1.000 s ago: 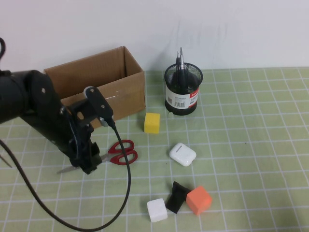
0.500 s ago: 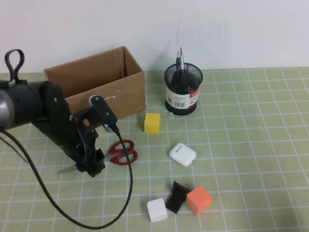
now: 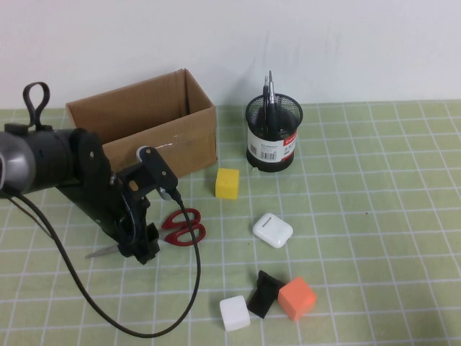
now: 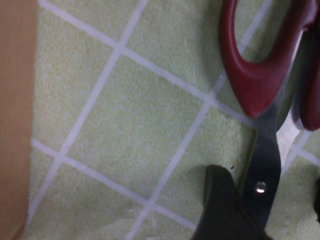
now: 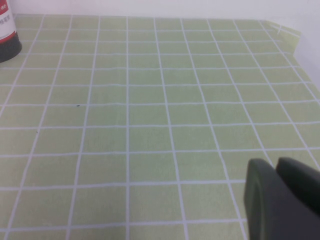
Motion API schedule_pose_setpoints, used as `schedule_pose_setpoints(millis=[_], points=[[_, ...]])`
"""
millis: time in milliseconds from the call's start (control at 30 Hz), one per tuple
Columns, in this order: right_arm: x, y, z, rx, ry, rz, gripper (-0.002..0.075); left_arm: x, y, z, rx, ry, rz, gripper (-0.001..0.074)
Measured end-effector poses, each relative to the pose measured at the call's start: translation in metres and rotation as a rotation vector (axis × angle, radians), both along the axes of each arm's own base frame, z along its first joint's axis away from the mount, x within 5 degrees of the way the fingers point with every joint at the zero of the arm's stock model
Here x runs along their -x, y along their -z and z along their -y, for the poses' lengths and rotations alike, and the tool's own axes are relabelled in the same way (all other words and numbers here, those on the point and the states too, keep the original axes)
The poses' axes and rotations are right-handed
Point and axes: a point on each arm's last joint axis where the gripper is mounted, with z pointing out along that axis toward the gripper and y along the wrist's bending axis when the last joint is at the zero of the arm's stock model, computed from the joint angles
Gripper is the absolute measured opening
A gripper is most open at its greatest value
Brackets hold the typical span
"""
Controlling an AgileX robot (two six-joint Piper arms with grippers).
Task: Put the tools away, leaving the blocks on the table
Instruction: Pick up the scissors from the table
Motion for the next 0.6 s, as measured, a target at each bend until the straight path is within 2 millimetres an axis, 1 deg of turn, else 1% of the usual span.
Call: schedule_pose_setpoints(millis=[67, 133, 200, 300, 333, 600], points=[[0.0000, 0.0000, 0.0000, 0.000, 0.000, 0.000, -0.0007, 0.0000, 0.0005, 0.0001, 0.001, -0.001, -0.002, 0.0349], [0.0000, 0.0000, 0.0000, 0.000, 0.000, 0.000, -0.0007, -0.0002, 0.0003, 0.0002, 0.001, -0.001, -0.001, 0.0321], [0.0000, 0.0000, 0.0000, 0.000, 0.000, 0.000, -0.0007, -0.0004, 0.0003, 0.0000, -0.001, -0.001, 0.001, 0.0251], [0.0000, 0.0000, 0.0000, 0.000, 0.000, 0.000, -0.0007, -0.0008, 0.0008, 0.0001, -0.003, 0.009, 0.003, 0.0104], [0.0000, 0.0000, 0.0000, 0.000, 0.000, 0.000, -0.0007, -0.0009, 0.0006, 0.0002, -0.006, 0.019, 0.004, 0.0081], [0.0000, 0.0000, 0.0000, 0.000, 0.000, 0.000, -0.0007, -0.0012, 0.0000, 0.0010, -0.011, 0.038, 0.010, 0.0081]])
